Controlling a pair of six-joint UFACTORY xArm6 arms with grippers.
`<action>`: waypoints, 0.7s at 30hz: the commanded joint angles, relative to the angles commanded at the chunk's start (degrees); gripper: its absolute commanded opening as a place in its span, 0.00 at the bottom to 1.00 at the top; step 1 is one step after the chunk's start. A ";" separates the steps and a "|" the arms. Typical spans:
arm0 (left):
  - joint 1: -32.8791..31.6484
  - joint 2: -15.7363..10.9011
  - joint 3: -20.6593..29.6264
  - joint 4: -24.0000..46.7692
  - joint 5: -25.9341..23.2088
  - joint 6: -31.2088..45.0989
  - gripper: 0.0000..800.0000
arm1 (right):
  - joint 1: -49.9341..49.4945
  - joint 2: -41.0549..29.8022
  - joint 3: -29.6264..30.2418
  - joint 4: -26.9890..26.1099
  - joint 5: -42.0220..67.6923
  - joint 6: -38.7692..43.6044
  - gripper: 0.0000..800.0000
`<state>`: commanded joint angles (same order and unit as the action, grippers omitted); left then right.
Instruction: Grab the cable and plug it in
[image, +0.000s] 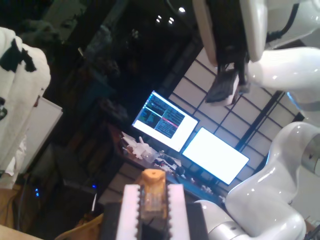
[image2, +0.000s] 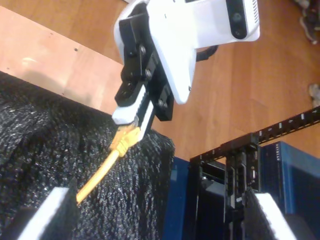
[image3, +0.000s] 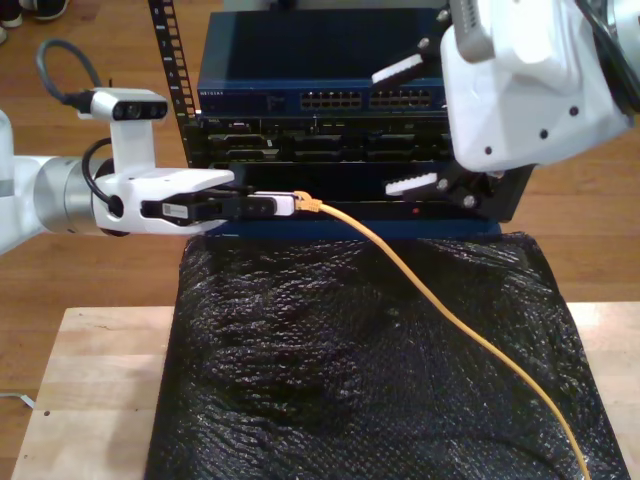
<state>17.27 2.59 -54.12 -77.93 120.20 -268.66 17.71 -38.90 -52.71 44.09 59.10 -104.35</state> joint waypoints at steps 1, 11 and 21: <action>0.09 0.09 0.00 0.09 0.18 -0.09 0.00 | 0.88 0.00 0.70 0.00 -0.88 0.00 1.00; 0.18 1.05 -0.09 -2.02 3.16 -0.18 0.00 | 8.00 -0.18 5.27 0.00 -11.52 -2.29 1.00; 0.18 2.20 -0.79 -2.46 5.45 -0.26 0.00 | 13.10 -1.14 8.70 -0.18 -18.90 -4.84 1.00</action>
<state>17.45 4.79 -54.91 -80.40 125.65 -268.92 30.81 -40.04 -44.01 43.91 40.20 -109.19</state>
